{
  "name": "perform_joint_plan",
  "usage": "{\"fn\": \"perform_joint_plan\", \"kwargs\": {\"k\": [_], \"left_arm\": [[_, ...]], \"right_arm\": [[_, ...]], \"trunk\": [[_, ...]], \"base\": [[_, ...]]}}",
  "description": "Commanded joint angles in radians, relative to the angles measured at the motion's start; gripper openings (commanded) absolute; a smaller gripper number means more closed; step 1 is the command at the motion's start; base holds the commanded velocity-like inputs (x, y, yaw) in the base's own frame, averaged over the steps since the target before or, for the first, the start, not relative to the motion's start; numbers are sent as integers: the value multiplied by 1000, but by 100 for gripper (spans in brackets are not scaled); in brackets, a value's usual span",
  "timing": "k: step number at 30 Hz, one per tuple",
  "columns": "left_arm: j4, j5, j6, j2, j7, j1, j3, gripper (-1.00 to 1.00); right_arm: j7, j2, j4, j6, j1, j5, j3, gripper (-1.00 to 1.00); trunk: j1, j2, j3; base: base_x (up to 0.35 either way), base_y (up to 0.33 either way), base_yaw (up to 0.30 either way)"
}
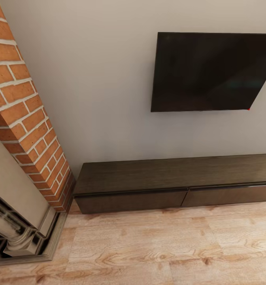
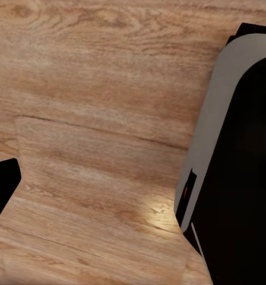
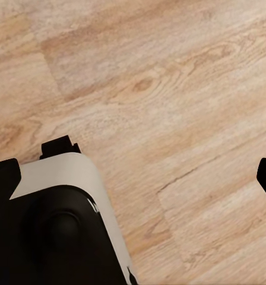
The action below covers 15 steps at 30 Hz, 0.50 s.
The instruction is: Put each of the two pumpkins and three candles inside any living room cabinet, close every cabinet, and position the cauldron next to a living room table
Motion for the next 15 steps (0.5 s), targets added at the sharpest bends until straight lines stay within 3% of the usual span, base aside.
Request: {"fn": "perform_joint_plan", "kwargs": {"k": [1,15], "left_arm": [[1,4,-4,0,-1,-1,4,100],[1,4,-4,0,0,-1,4,100]], "right_arm": [[0,0,3,-4,-1,-5,6,100],[0,2,3,-4,-1,-5,7,100]], "trunk": [[0,0,-1],[0,0,-1]], "base": [[0,0,0],[0,0,0]]}}
